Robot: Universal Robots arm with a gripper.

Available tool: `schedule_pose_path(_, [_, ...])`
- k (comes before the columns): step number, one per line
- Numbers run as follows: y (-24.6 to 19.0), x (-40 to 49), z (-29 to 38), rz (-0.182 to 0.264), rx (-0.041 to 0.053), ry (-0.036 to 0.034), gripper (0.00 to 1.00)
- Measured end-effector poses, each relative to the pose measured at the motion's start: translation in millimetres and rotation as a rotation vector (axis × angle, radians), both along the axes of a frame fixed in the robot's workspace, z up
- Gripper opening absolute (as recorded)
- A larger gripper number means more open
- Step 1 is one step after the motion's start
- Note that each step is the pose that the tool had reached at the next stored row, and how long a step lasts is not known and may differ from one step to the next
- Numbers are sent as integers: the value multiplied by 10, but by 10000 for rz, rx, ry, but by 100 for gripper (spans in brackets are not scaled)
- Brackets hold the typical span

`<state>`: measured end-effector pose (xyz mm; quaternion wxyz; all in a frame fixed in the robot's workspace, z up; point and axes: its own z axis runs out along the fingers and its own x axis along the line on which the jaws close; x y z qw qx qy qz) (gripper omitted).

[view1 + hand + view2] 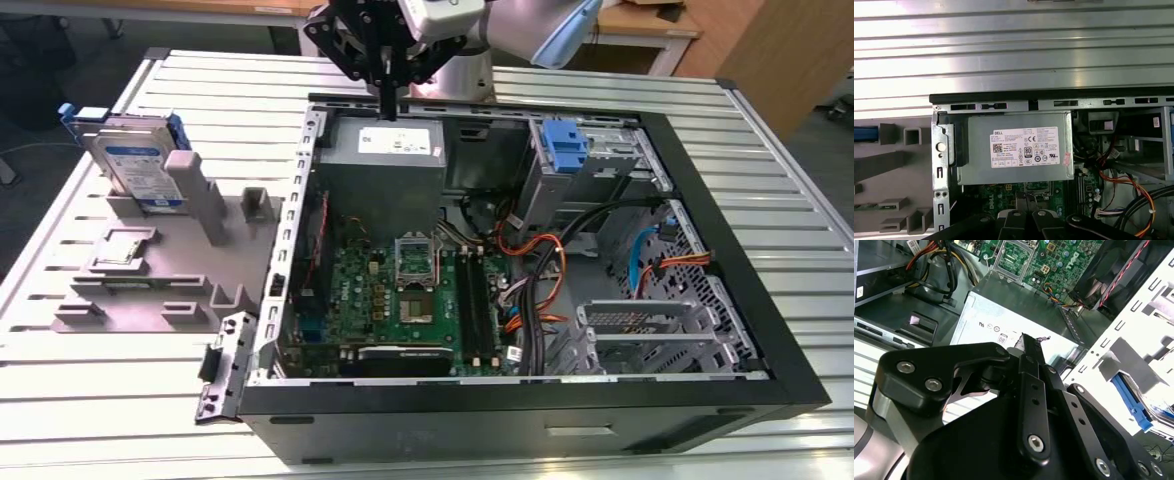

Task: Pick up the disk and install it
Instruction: 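Reach for the disk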

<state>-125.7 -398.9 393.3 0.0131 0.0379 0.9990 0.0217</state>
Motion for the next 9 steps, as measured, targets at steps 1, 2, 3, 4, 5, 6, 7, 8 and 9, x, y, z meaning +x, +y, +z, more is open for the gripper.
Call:
schedule_pose_path(1, [0, -2, 0, 0, 0, 0, 11])
schedule_pose_path(2, [0, -6, 0, 0, 0, 0, 11])
schedule_pose_path(3, [0, -9, 0, 0, 1, 0, 11])
schedule_pose_path(4, [0, -14, 0, 0, 0, 0, 11])
schedule_pose_path(5, [0, -20, 0, 1, 0, 0, 11])
schedule_pose_path(6, [0, -30, 0, 1, 0, 0, 11])
schedule_pose_path(7, [0, -44, 0, 1, 0, 0, 11])
schedule_pose_path(8, [0, -60, 0, 1, 1, -1, 11])
schedule_pose_path(9, [0, -73, 0, 1, 0, 0, 11])
